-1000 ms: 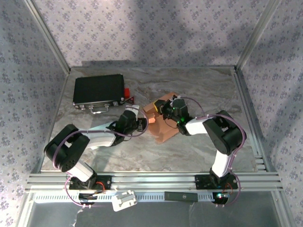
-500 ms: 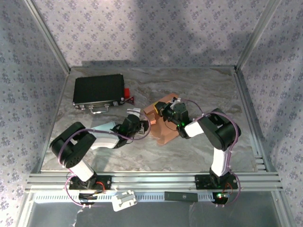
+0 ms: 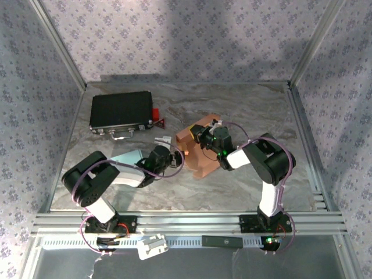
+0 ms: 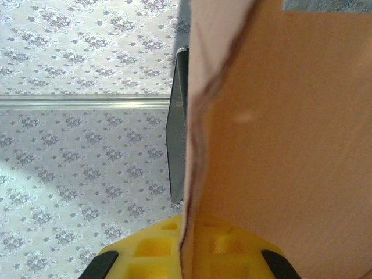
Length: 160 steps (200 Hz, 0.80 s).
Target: Fold the paper box
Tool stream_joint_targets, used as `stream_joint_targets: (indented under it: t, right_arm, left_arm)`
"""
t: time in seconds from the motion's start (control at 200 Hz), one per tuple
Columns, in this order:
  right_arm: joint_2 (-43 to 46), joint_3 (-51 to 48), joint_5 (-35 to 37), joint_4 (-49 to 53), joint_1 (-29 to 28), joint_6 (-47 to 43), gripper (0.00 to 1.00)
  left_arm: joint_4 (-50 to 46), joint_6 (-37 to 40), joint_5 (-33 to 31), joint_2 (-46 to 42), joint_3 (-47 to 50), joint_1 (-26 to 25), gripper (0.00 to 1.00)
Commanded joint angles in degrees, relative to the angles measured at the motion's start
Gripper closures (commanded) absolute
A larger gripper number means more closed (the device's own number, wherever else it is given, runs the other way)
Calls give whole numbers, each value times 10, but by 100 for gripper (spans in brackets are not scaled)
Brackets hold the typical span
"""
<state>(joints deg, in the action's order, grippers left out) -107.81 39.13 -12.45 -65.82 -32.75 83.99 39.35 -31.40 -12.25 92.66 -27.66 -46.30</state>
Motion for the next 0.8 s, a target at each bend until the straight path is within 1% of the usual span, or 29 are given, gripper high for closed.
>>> stream_joint_targets:
  t: [0.0,0.125,0.22,0.45,0.575,0.66,0.795]
  right_arm:
    - [2,1,-3,-2,4,-6,100]
    - [6,4,-5,1,4,-6,100]
    - [8,2,-5,2,2,-4,100]
    - [7,-1,3,-6,-4,-3,100]
    - [2,-7,16,-25,-9,-4,100]
    - [-4,-10,23,-39,-13,2,100]
    - [-9,-18,38,-57,-17,10,100]
  left_arm:
    - [34,4,17,-25,5,-3,34]
    - [2,15,30,-24,-13,9,35]
    - [-3,19,37,-13,-28,19,36]
    - [-14,21,40,1,-58,19,44]
    - [-24,15,12,11,-72,5,45]
    - [-49,8,-29,19,-85,-4,45]
    - [-61,-5,-68,36,-95,-11,46]
